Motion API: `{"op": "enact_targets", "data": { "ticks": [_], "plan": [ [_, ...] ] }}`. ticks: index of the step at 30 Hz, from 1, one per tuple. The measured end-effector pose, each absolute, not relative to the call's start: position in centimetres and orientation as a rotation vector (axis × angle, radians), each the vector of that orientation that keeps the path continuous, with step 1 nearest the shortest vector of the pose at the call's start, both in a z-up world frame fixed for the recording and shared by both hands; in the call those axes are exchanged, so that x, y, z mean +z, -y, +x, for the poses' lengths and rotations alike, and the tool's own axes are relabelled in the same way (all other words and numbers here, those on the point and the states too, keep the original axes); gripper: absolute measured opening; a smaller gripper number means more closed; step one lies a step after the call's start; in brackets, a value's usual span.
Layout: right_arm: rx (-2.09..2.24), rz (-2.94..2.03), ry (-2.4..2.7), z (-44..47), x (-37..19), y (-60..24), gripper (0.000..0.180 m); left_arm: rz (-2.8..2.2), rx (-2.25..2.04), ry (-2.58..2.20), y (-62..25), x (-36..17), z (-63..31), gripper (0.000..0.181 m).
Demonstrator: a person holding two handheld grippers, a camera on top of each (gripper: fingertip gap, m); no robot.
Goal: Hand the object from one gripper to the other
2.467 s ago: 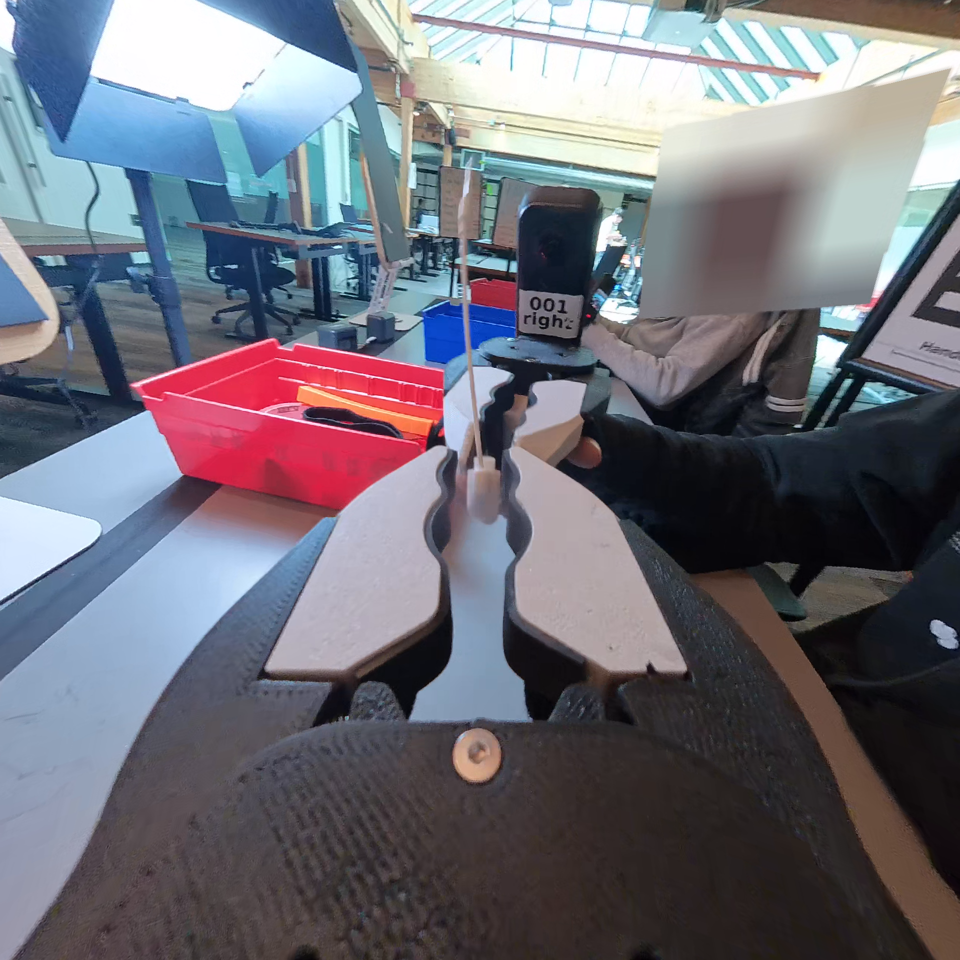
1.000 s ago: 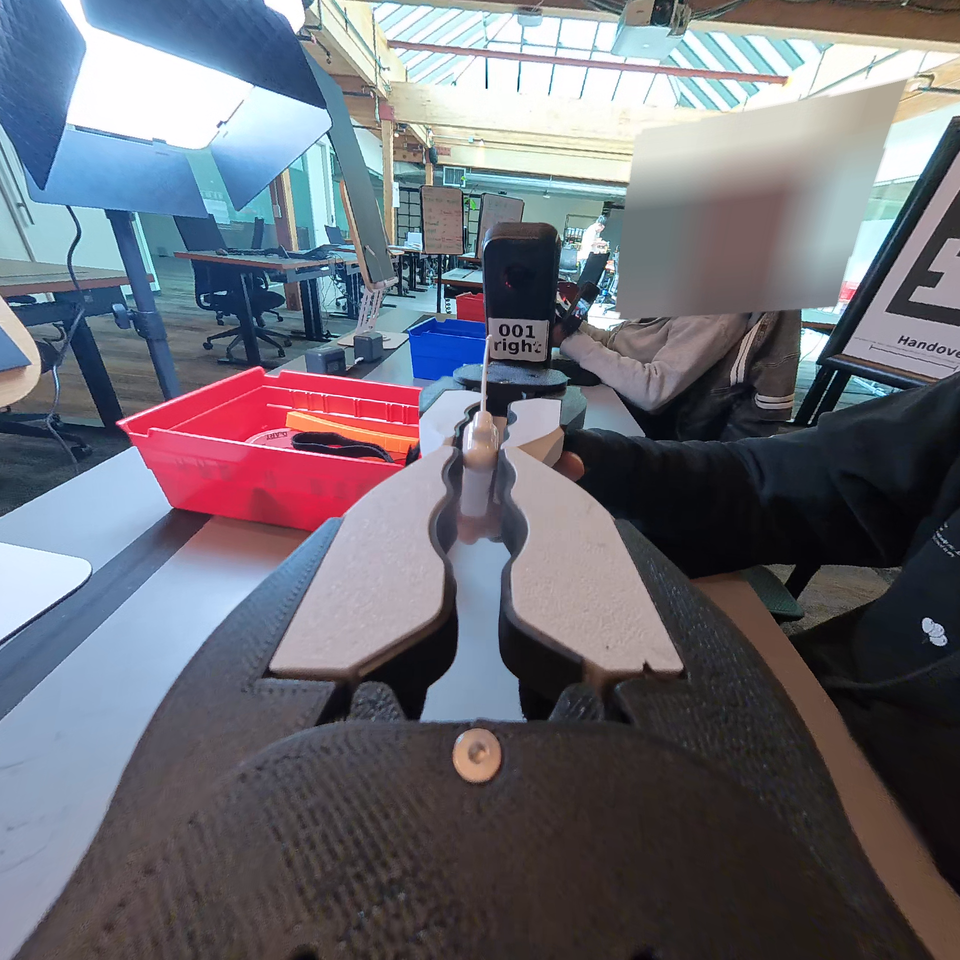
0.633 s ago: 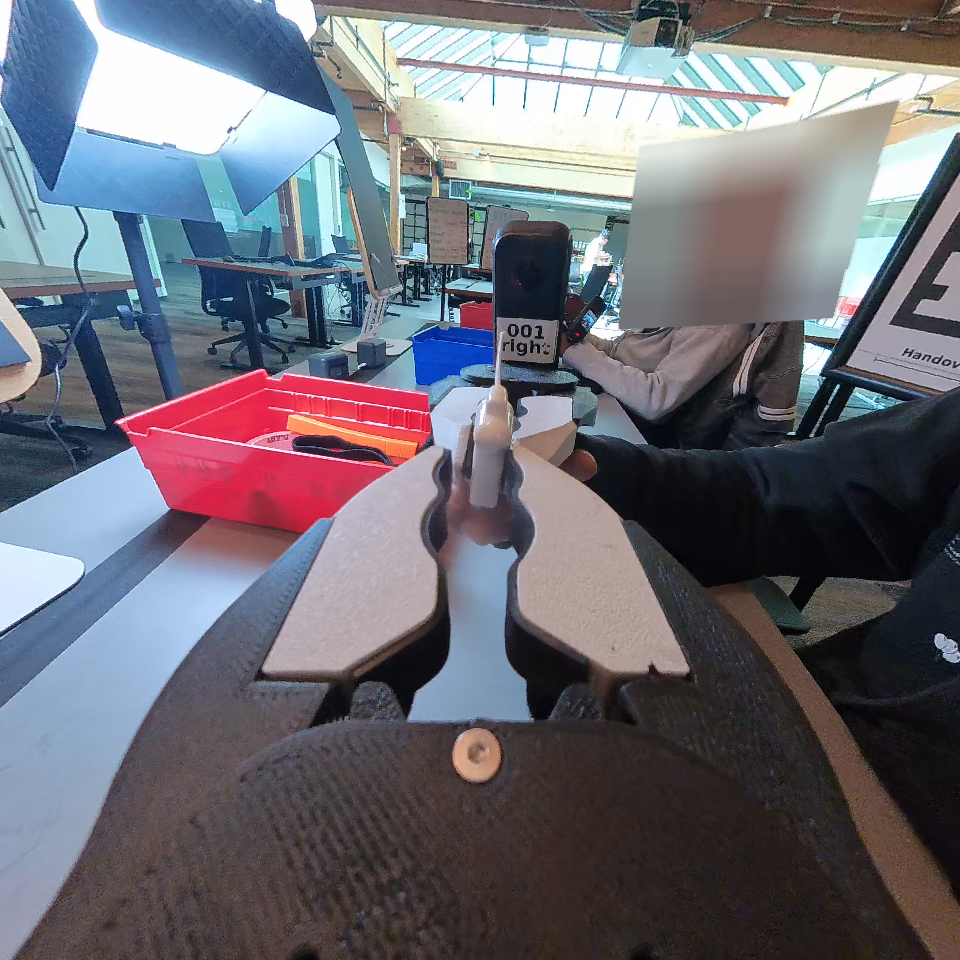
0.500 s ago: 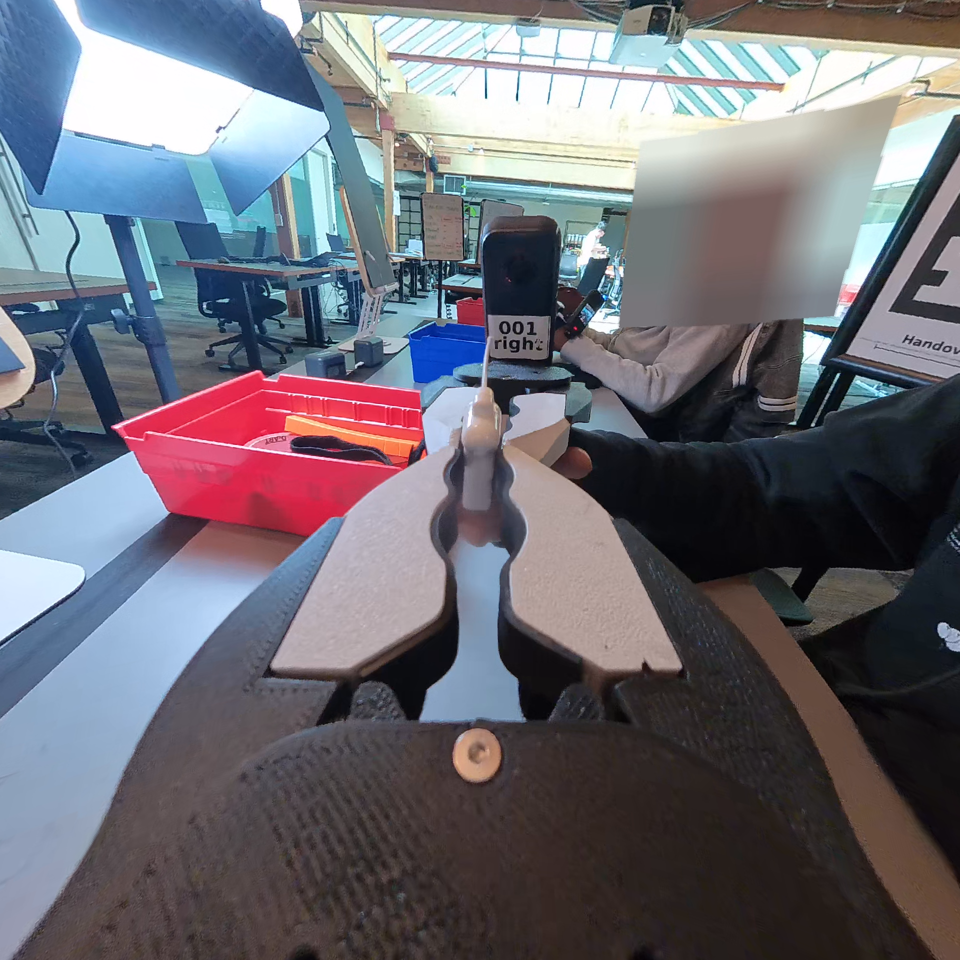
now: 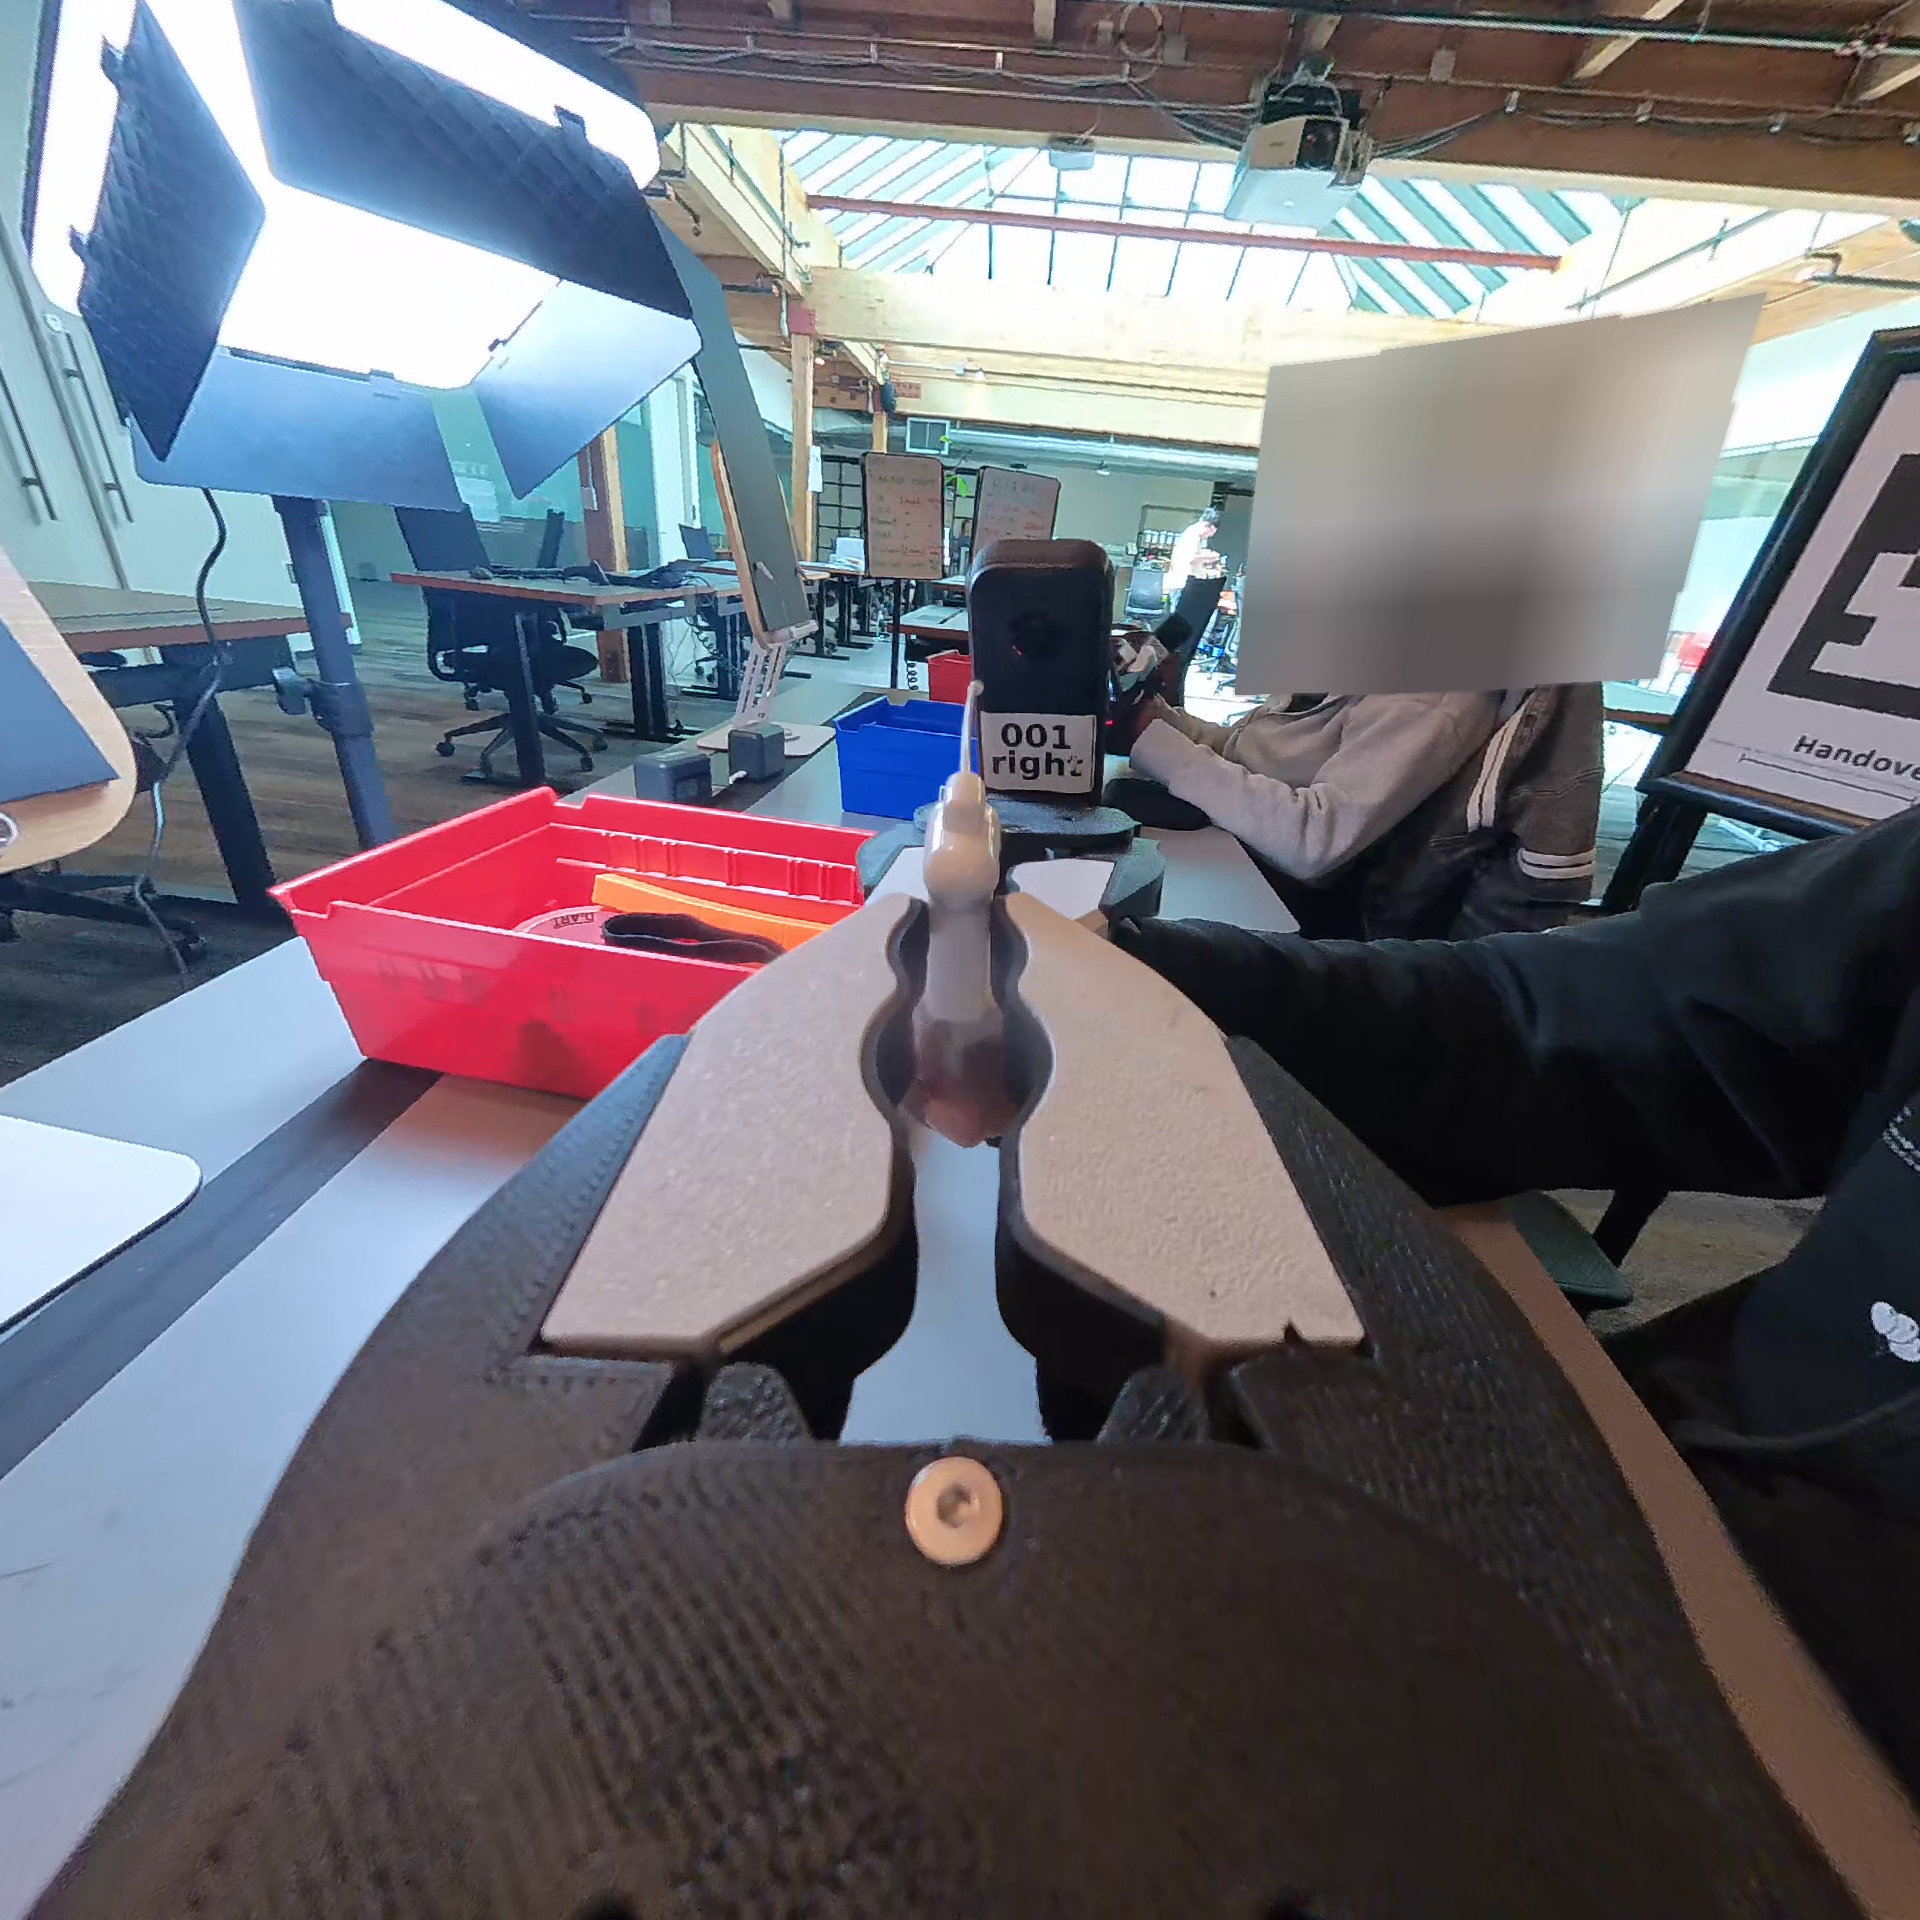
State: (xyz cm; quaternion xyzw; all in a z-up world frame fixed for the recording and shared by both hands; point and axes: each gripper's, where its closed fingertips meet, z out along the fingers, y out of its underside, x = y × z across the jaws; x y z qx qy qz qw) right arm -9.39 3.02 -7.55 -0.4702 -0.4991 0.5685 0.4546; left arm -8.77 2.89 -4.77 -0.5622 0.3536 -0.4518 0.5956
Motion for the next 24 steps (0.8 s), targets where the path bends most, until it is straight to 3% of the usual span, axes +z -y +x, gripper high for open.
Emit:
{"op": "enact_targets", "data": {
  "ticks": [4,10,13,24],
  "plan": [
    [1.420,-1.171,1.243,-9.6,-7.7,-2.7,0.022,-1.307,-1.064,-0.824,-2.9,-4.9,-8.8,0.011],
    [1.428,-1.155,1.219,-9.5,-7.2,-2.8,0.011,-1.304,-1.072,-0.808,-2.9,-5.0,-8.5,0.011],
    [1.518,-1.122,1.142,-9.1,-5.9,-2.9,0.012,-1.308,-1.080,-0.795,-3.0,-5.1,-8.4,0.023],
    [1.514,-1.147,1.155,-9.7,-6.7,-2.7,0.011,-1.306,-1.057,-0.793,-3.1,-5.4,-7.6,0.011]
  ]
}}
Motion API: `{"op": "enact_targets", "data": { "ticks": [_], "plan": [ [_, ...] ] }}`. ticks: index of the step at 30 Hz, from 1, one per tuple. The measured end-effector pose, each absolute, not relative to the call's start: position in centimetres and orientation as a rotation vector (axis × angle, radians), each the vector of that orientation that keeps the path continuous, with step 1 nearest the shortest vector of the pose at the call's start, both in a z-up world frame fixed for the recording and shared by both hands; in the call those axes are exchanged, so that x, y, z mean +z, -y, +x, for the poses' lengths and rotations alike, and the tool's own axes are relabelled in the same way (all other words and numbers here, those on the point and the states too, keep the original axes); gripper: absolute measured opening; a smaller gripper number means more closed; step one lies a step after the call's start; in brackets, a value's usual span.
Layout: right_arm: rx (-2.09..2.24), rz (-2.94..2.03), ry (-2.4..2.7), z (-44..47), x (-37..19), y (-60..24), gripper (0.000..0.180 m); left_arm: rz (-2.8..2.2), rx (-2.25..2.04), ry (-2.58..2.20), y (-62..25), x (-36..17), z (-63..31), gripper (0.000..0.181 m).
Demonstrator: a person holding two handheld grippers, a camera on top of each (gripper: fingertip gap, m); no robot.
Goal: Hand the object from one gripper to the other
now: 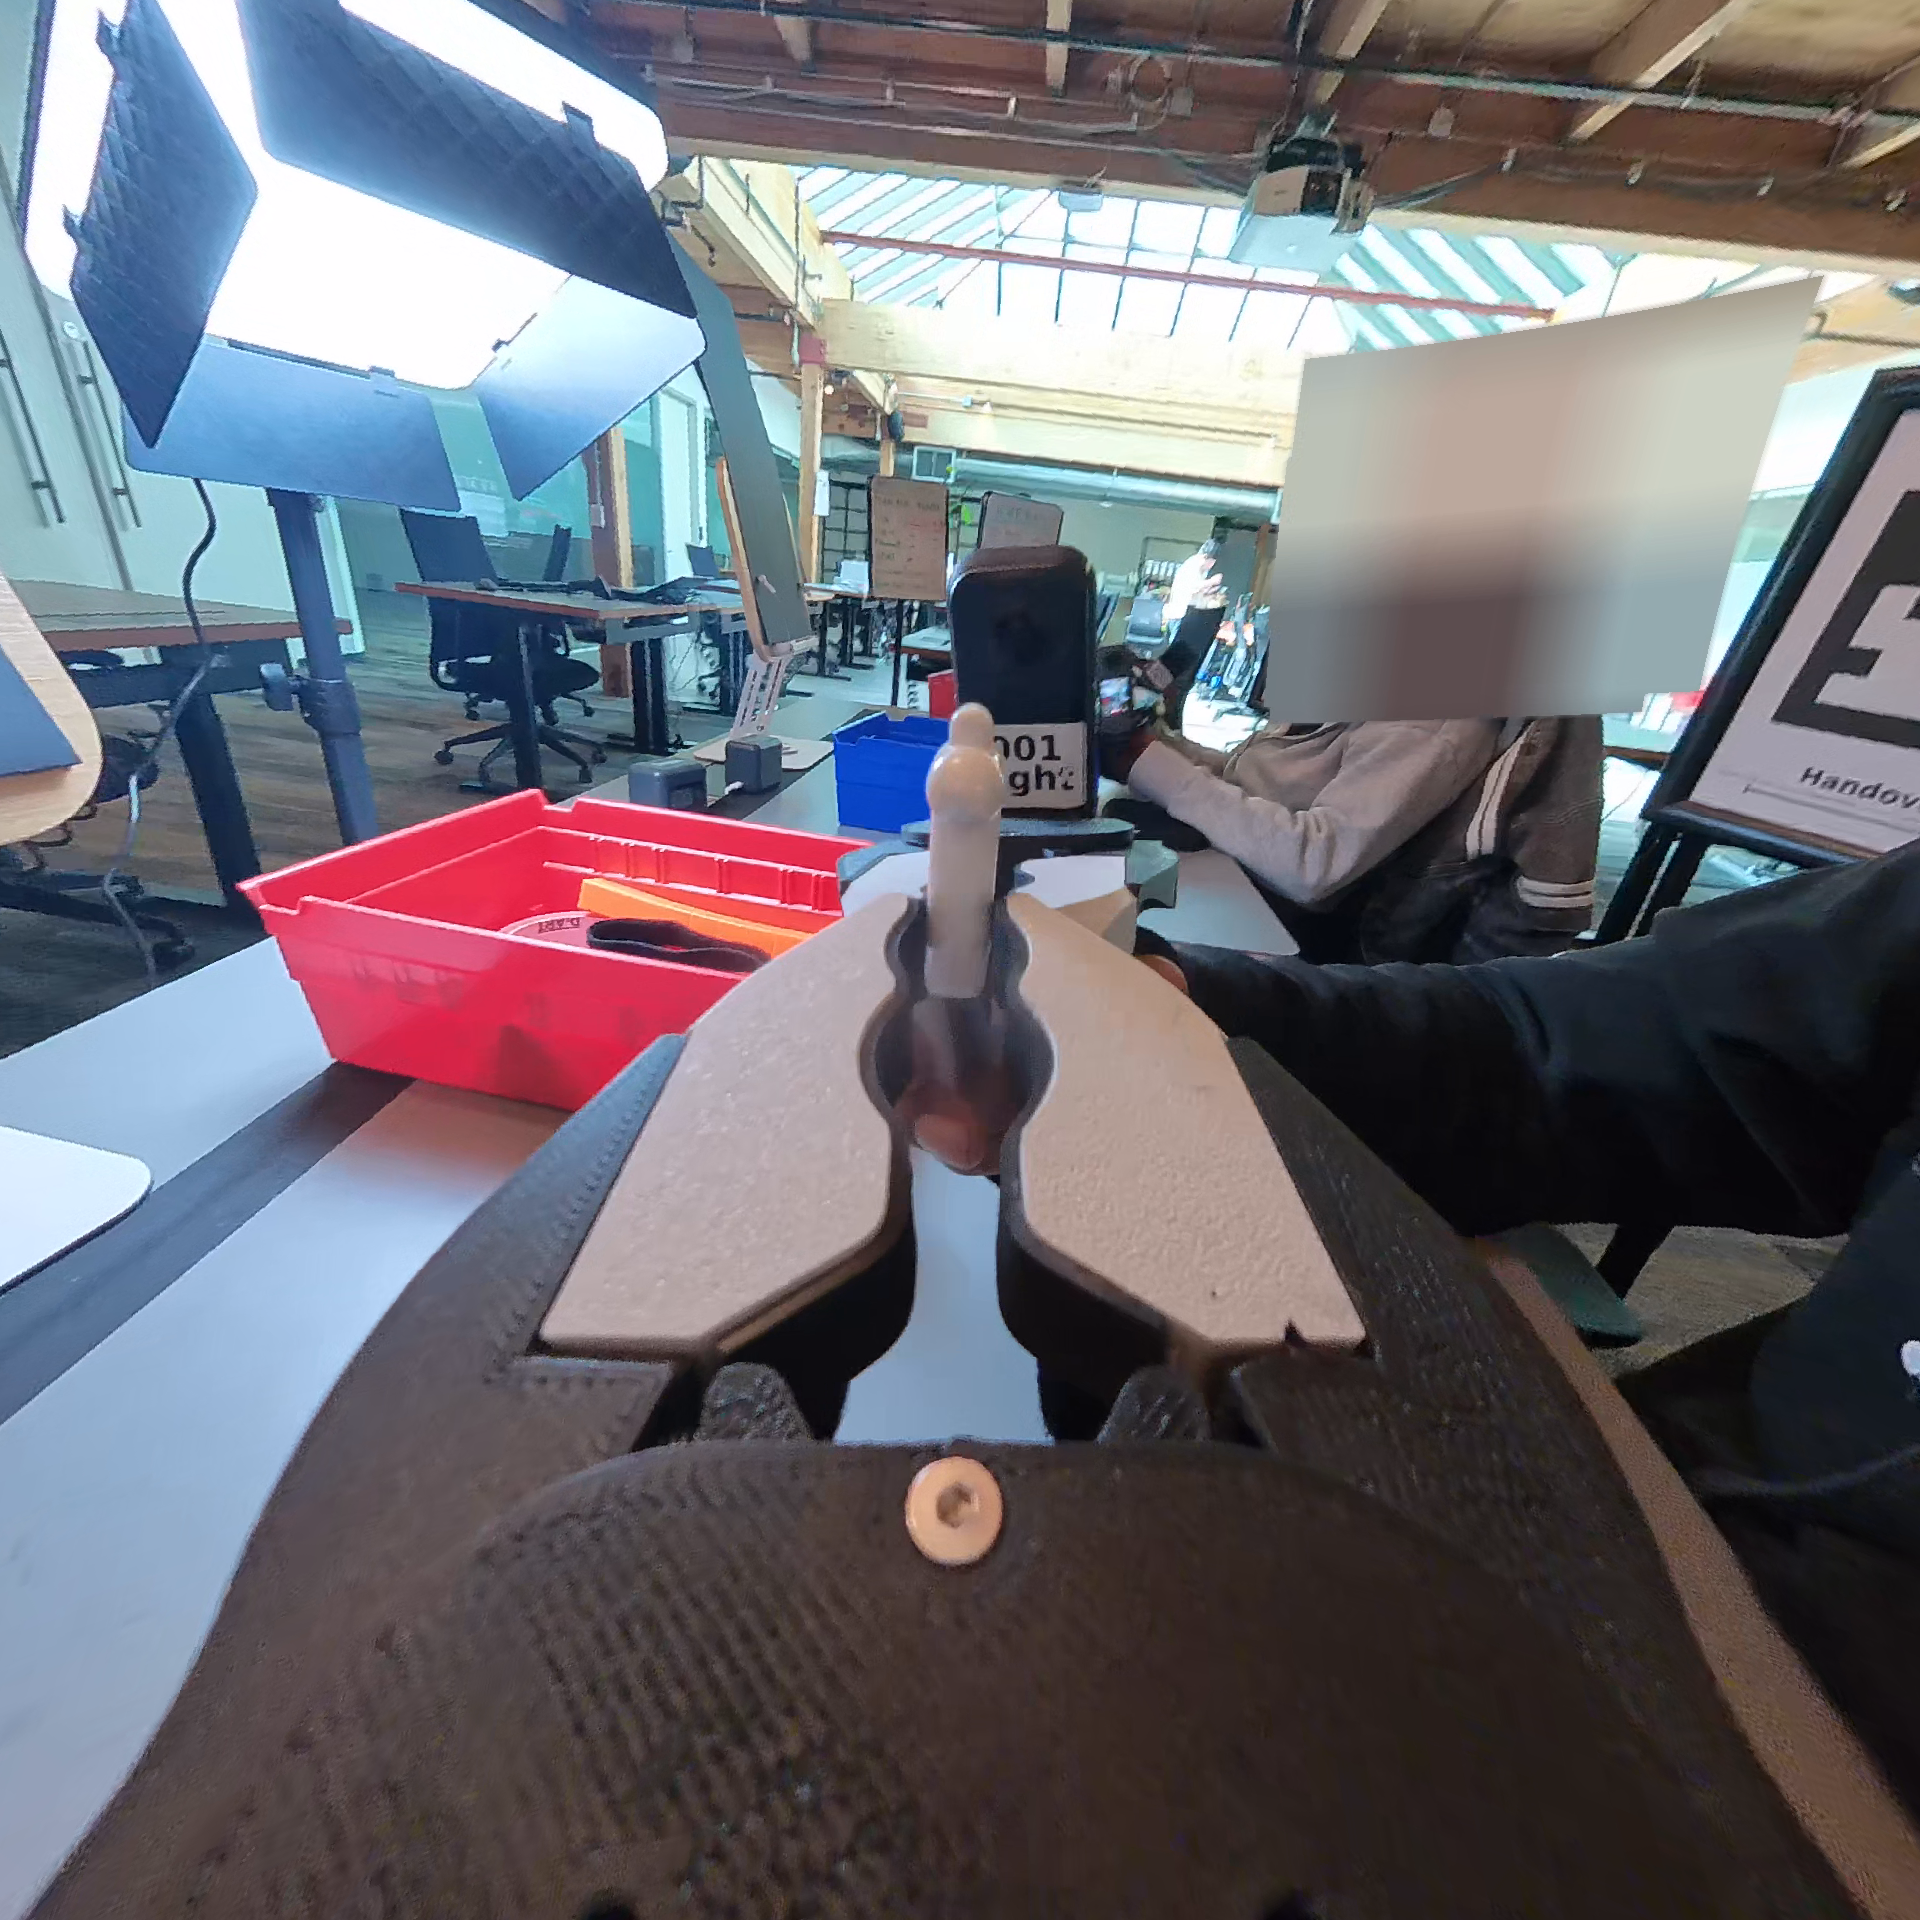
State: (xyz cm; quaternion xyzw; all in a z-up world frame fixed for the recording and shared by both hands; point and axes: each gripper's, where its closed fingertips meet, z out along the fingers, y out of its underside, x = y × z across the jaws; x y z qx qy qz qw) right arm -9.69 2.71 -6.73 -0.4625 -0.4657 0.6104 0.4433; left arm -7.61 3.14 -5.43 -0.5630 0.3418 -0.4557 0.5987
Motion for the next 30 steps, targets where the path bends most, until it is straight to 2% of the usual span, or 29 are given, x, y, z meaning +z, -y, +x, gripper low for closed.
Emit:
{"op": "enact_targets", "data": {
  "ticks": [2,5,7,12,13,17,22,26,30],
  "plan": [
    [1.472,-1.183,1.152,-9.7,-7.1,-3.3,0.012,-1.341,-1.002,-0.796,-3.6,-5.7,-7.9,0.011],
    [1.367,-1.260,1.173,-8.7,-7.7,-5.4,0.046,-1.432,-0.858,-0.779,-5.1,-6.3,-9.4,0.012],
    [1.269,-1.299,1.148,-7.2,-7.6,-7.4,0.053,-1.524,-0.644,-0.790,-6.5,-7.5,-10.9,0.011],
    [0.901,-1.361,1.107,-4.5,-6.2,-10.5,0.047,-1.586,-0.078,-0.804,-8.9,-8.6,-13.5,0.011],
    [0.915,-1.387,1.097,-4.8,-6.0,-10.2,0.041,-1.563,0.039,-0.803,-9.2,-8.6,-13.6,0.011],
    [1.085,-1.456,1.107,-8.5,-6.9,-7.0,0.040,-1.439,0.377,-0.780,-9.5,-8.2,-12.9,0.012],
    [1.245,-1.462,0.894,-10.2,-6.5,-6.7,0.040,-1.303,0.544,-0.778,-8.7,-7.6,-11.3,0.011],
    [1.299,-1.479,0.807,-9.5,-6.2,-7.5,0.021,-1.204,0.642,-0.825,-8.1,-7.1,-10.5,0.011],
    [1.383,-1.495,0.795,-9.1,-6.0,-7.6,0.020,-1.146,0.629,-0.879,-7.6,-7.0,-9.8,0.012]
  ]
}}
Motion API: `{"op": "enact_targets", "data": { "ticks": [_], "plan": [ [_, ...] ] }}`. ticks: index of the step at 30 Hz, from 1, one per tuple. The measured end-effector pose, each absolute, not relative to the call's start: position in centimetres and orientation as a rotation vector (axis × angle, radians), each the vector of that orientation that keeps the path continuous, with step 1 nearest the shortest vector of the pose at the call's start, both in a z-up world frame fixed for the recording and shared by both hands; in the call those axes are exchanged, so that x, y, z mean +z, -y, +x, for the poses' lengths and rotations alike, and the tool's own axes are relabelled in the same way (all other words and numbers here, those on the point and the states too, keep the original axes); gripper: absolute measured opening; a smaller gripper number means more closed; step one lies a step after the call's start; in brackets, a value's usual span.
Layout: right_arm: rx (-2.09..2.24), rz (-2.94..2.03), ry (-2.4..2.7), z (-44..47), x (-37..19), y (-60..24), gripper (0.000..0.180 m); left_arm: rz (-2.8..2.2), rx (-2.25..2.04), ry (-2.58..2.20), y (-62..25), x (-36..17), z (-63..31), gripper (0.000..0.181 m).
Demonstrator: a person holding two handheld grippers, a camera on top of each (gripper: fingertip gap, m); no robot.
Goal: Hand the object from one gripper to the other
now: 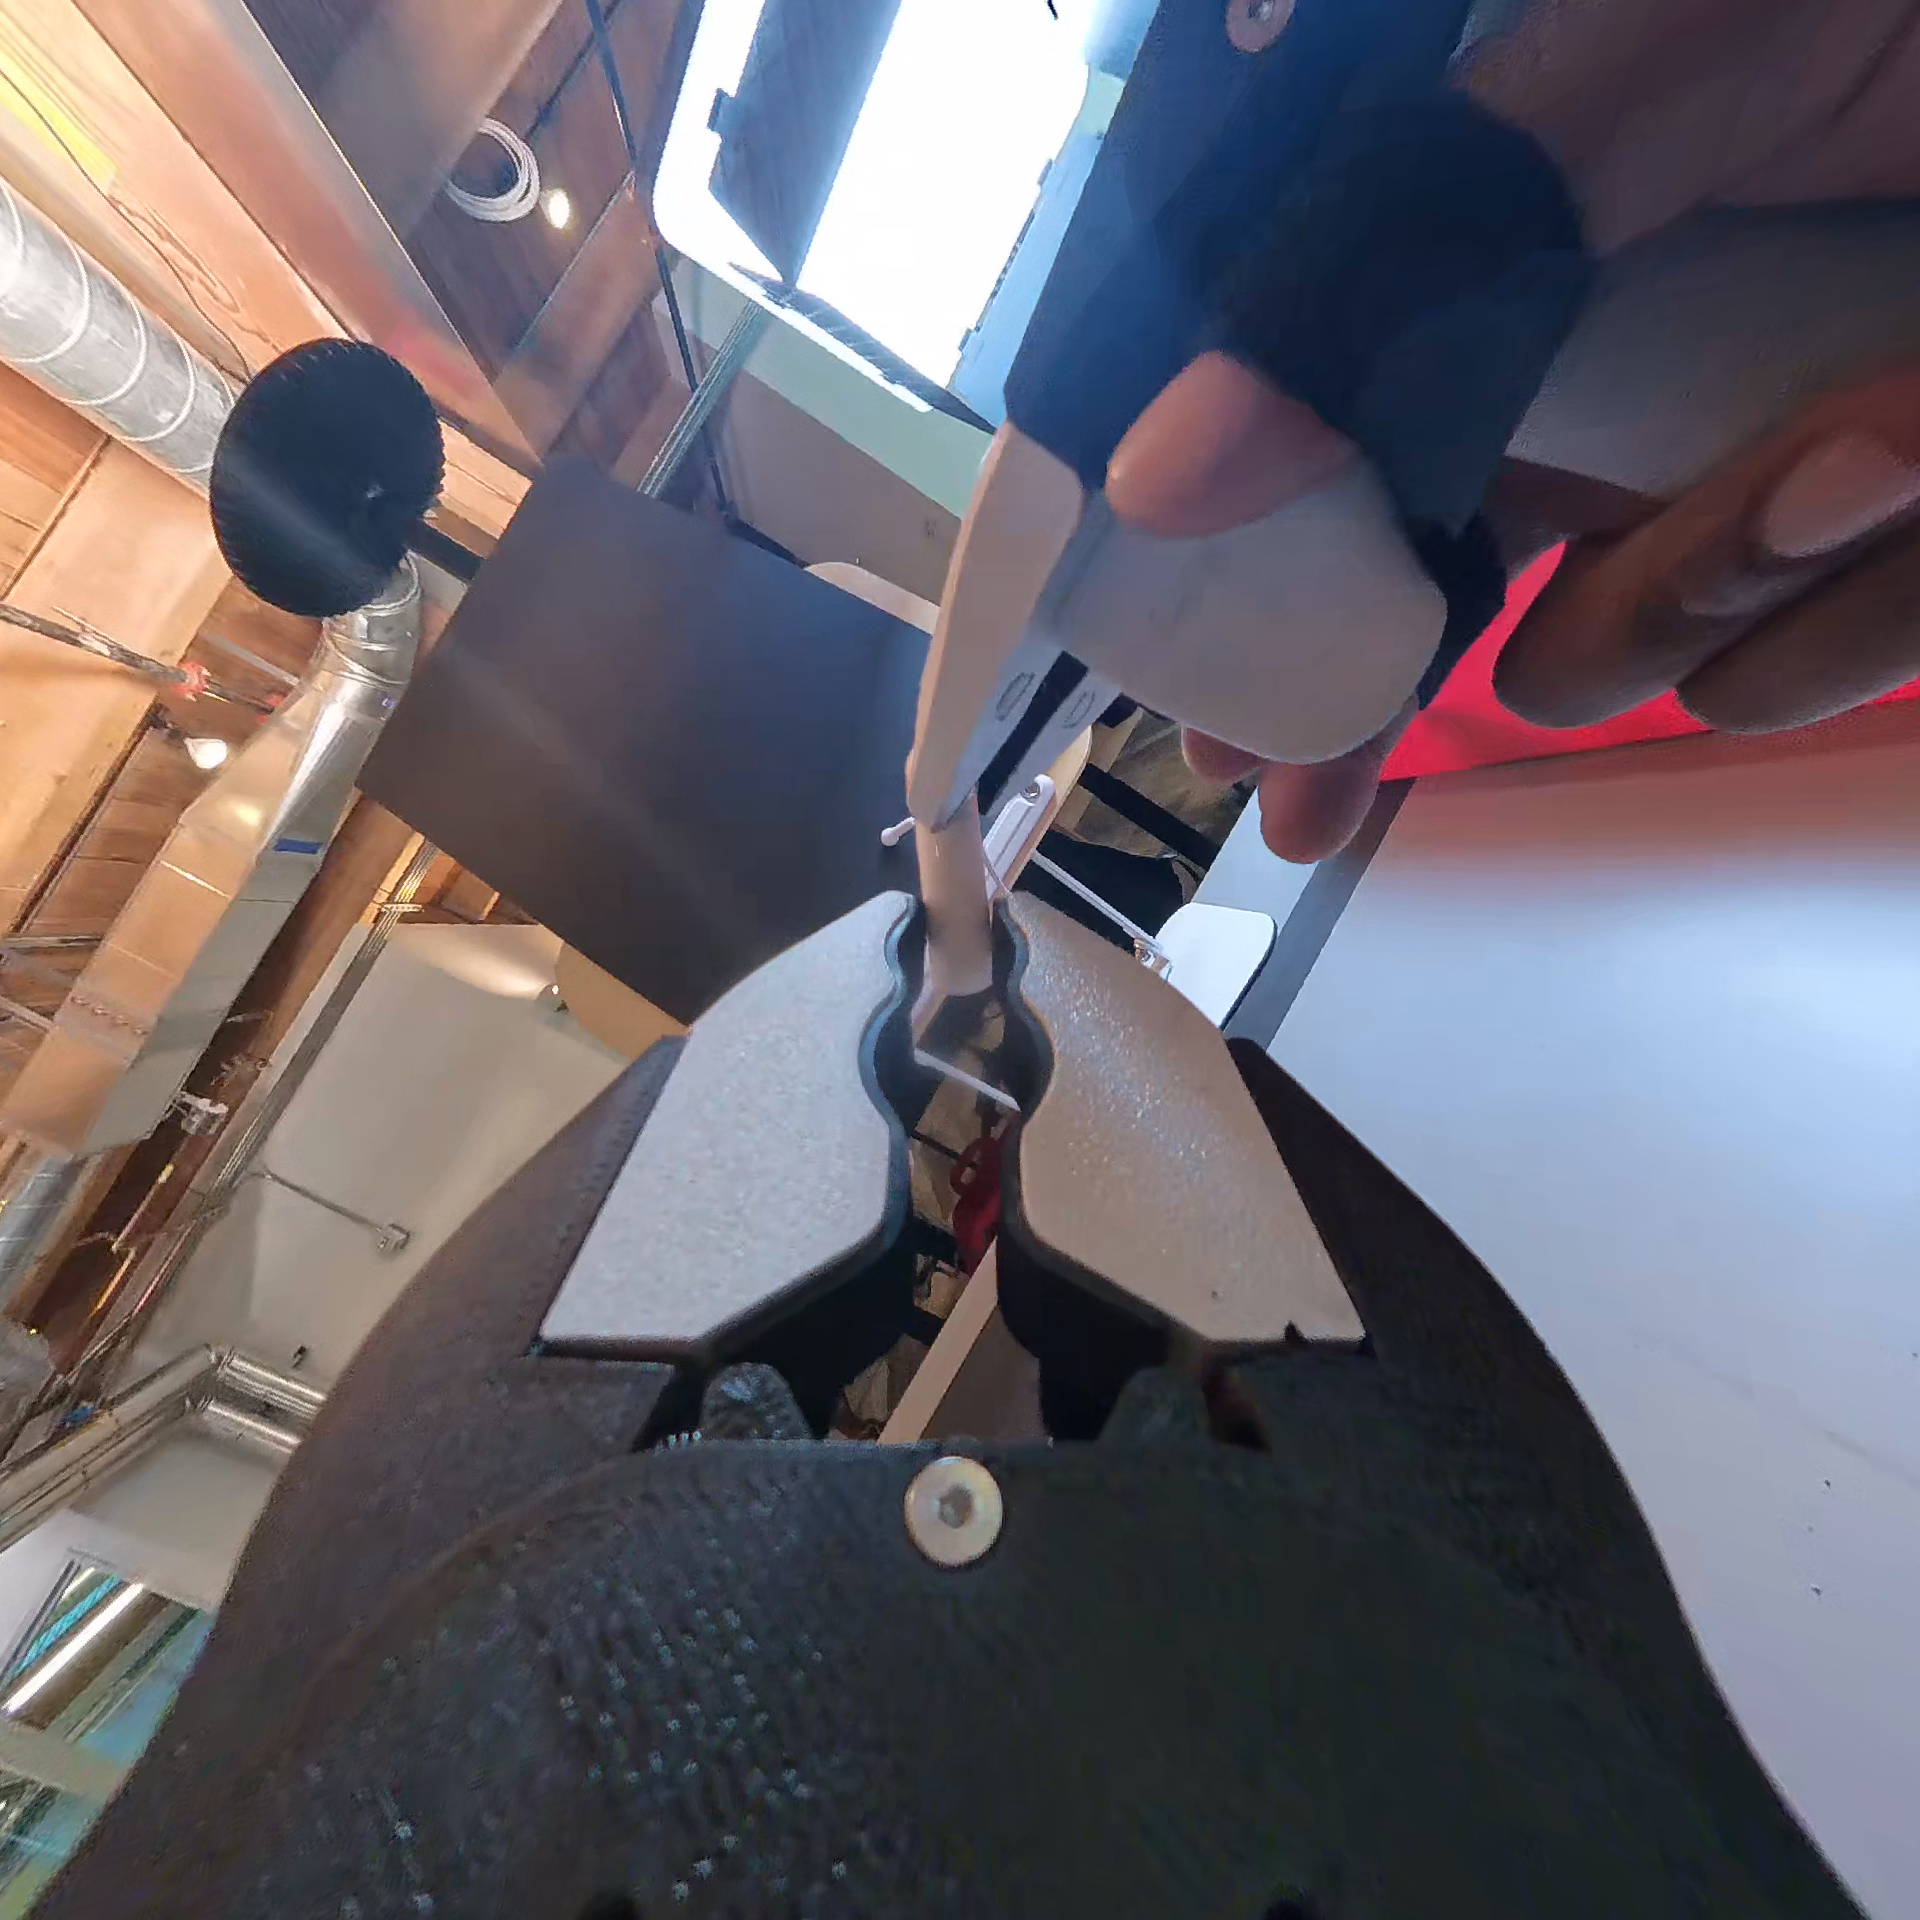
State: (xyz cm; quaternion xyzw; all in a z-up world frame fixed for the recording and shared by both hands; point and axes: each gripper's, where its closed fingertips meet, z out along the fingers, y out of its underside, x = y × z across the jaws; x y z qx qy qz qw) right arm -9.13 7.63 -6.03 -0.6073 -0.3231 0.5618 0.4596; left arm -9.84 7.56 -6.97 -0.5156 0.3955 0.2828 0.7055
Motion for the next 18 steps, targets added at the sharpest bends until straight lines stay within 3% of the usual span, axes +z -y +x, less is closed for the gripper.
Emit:
{"op": "enact_targets", "data": {
  "ticks": [18],
  "plan": [
    [1.862,-1.265,0.716,-8.7,-3.7,-5.8,0.029,-0.996,0.445,-0.929,-5.1,-5.3,-8.2,0.012]
  ]
}}
